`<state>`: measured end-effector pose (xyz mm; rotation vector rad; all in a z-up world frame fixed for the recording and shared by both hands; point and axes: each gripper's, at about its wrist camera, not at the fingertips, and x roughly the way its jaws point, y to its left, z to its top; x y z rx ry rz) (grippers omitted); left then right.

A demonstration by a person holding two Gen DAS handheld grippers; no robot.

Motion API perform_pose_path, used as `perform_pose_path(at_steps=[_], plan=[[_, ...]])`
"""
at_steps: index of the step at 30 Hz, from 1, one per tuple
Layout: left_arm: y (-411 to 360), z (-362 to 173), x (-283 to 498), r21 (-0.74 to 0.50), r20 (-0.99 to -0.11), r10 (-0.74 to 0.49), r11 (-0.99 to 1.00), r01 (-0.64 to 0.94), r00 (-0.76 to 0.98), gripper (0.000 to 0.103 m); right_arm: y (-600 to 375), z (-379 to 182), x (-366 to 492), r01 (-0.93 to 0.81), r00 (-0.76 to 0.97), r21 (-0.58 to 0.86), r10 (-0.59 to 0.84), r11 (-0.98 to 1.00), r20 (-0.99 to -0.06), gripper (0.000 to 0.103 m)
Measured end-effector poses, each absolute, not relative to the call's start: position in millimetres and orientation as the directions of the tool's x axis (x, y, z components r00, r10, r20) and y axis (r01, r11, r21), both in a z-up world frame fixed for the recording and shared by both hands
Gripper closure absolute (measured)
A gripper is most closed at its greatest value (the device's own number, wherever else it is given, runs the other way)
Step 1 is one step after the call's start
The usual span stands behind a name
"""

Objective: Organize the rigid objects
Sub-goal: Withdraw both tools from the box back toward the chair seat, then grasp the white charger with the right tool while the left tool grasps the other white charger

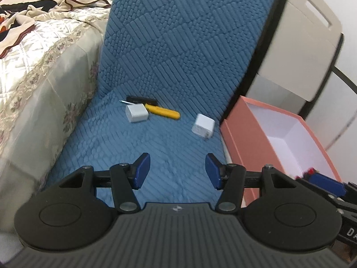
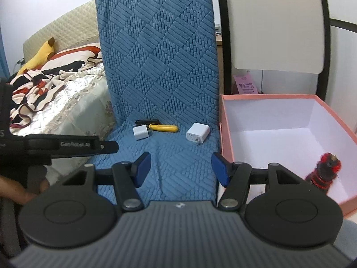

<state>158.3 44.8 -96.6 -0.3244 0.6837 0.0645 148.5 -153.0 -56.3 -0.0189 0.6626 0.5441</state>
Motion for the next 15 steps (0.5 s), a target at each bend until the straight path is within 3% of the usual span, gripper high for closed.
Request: perform_pose_path(at_steps=[4, 6, 15], plan=[[57, -107, 183, -0.26, -0.624, -0.02, 0.948, -0.184, 0.781, 0.042, -133, -65, 163, -0.505, 0.654, 0.129, 0.476, 0.853, -0.588, 0.037], [64, -112, 195, -0.262, -0.625, -0.015, 0.946, -0.192, 0.781, 0.042, -122, -70, 168, -0.521, 0.657, 0.112, 0.481, 0.846, -0.581, 0.018], [101, -133, 243, -0.302, -0.649, -0.01, 0.921, -0.246, 0.761, 0.042, -85, -86, 210, -0.527, 0.644, 0.086, 0.463, 0.846, -0.609, 0.017]])
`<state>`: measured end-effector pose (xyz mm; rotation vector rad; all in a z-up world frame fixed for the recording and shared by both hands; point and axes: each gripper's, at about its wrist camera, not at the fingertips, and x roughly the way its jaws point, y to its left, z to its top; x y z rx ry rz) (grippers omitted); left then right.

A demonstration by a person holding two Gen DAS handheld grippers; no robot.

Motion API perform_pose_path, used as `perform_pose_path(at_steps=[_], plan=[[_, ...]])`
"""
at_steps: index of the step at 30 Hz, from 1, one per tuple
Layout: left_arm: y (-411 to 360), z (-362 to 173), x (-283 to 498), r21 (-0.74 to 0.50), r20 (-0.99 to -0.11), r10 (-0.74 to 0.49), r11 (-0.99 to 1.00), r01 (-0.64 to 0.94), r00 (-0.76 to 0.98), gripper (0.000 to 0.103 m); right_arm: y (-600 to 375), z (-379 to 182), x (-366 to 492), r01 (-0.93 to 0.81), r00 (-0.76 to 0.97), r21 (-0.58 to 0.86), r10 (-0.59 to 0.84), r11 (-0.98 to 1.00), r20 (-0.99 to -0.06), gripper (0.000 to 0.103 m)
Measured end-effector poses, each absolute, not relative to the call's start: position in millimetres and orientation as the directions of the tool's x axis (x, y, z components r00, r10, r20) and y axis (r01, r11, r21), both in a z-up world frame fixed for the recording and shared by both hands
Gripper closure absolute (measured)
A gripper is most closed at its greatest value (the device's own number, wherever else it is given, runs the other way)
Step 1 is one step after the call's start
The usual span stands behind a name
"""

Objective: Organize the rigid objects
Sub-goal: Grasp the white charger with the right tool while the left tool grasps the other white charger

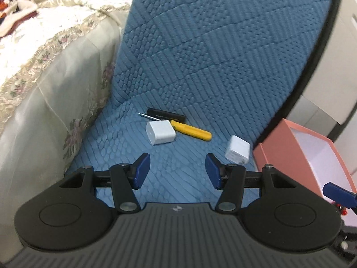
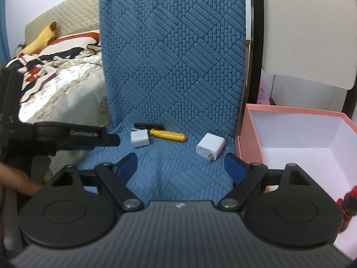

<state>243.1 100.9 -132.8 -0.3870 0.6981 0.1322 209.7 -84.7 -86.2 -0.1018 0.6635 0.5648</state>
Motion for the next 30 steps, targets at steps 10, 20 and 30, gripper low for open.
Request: perform_pose_path(at_steps=[10, 20, 30], plan=[[127, -155, 297, -0.323, -0.693, -0.021, 0.903, -0.284, 0.721, 0.041, -48, -122, 273, -0.499, 0.634, 0.044, 0.399, 0.866, -0.662, 0.017], [136, -175, 350, -0.312, -0.725, -0.034, 0.907, -0.284, 0.688, 0.038, -15, -163, 320, -0.471, 0.632, -0.053, 0.294, 0.881, -0.717, 0.017], [135, -197, 386, -0.253, -0.775, -0.013, 0.923, -0.291, 0.632, 0.038, -1, -199, 356, -0.462, 0.625, -0.138, 0.212, 0.876, -0.751, 0.023]])
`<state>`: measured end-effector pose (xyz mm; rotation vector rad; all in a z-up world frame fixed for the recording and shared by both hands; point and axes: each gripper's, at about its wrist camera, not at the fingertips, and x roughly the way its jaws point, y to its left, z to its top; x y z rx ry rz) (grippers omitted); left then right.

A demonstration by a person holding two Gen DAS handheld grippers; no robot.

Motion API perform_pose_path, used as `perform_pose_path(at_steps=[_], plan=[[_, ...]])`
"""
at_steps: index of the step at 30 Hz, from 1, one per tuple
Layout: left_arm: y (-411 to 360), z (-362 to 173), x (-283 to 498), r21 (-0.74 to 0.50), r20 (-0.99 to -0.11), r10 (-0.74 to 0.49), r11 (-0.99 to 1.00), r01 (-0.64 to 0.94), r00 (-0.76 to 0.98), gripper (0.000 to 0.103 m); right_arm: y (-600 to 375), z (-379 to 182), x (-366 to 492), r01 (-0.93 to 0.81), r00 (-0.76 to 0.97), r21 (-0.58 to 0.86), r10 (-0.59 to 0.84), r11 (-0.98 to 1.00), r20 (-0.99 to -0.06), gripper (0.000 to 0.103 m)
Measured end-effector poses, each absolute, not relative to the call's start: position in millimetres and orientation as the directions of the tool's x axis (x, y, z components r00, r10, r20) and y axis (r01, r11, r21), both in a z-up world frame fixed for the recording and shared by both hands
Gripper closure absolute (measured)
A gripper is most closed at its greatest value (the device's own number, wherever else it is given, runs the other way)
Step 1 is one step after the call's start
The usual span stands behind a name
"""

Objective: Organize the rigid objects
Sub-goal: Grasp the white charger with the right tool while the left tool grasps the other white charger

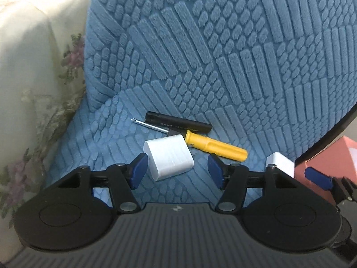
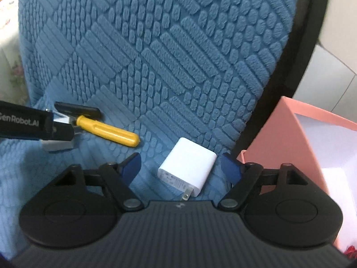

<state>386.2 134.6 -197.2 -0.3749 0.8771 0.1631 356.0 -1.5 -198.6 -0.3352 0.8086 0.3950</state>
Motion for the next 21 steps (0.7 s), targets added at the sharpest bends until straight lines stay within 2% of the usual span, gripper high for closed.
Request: perform_pose_path(at_steps=[9, 13, 16, 21], plan=[[131, -209, 403, -0.191, -0.799, 0.027, 0.936, -0.295, 0.601, 0.038, 2, -217, 372, -0.446, 0.591, -0.125, 0.186, 0.887, -0.785, 0.028], [132, -211, 406, -0.166, -0.799, 0.046, 0.942, -0.293, 0.599, 0.039, -1, -217, 377, -0.424, 0.593, -0.127, 0.169, 0.897, -0.787, 0.04], [134, -211, 407, -0.16, -0.799, 0.056, 0.94, -0.302, 0.598, 0.044, -7, -215, 379, -0.423, 0.582, -0.109, 0.177, 0.899, -0.794, 0.041], [140, -208, 404, -0.176, -0.806, 0.043, 0.935, -0.309, 0.59, 0.046, -11, -208, 371, -0.447, 0.567, -0.093, 0.201, 0.889, -0.799, 0.042]])
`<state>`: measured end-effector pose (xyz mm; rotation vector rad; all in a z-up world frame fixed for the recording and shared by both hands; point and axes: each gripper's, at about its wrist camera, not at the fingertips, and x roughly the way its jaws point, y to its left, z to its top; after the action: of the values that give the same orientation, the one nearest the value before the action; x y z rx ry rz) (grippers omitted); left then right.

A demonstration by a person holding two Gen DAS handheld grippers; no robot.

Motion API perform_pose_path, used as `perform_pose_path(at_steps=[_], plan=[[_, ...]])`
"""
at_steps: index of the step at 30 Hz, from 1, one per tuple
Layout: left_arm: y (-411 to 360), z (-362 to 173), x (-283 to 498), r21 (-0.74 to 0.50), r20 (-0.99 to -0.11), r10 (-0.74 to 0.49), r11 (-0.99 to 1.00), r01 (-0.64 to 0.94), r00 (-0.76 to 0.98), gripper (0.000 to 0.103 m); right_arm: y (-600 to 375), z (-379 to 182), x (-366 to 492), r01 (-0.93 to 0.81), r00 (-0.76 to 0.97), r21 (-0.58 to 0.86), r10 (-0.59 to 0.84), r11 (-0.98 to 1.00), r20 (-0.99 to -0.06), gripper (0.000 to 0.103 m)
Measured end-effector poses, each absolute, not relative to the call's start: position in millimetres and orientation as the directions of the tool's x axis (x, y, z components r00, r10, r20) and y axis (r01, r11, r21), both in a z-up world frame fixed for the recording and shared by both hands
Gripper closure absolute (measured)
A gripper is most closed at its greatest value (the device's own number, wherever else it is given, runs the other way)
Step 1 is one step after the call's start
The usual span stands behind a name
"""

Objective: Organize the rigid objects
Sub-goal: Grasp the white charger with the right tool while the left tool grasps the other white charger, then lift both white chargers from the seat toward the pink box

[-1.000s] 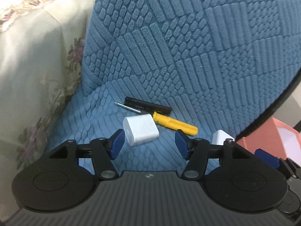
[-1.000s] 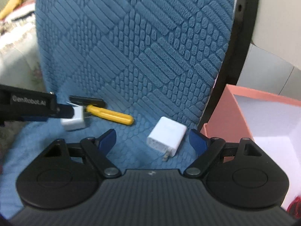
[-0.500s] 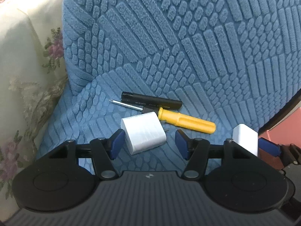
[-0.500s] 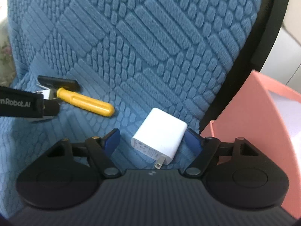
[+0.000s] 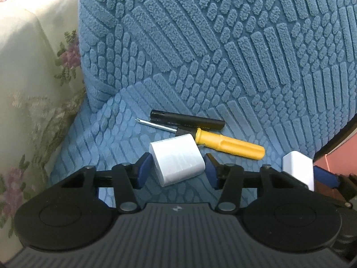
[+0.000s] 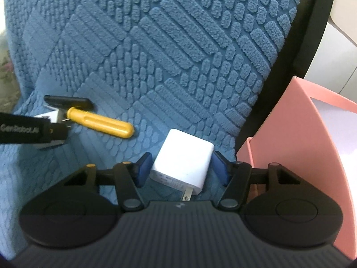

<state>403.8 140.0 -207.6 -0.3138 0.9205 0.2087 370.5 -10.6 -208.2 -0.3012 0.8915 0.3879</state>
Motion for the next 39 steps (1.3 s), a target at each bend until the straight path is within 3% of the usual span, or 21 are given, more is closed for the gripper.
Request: perform_pose_path(at_steps=[39], plan=[[103, -178, 207, -0.272, -0.819, -0.057, 0.915, -0.298, 0.571, 0.053, -62, -154, 168, -0.644, 0.473, -0.018, 0.379, 0.765, -0.795, 0.048]])
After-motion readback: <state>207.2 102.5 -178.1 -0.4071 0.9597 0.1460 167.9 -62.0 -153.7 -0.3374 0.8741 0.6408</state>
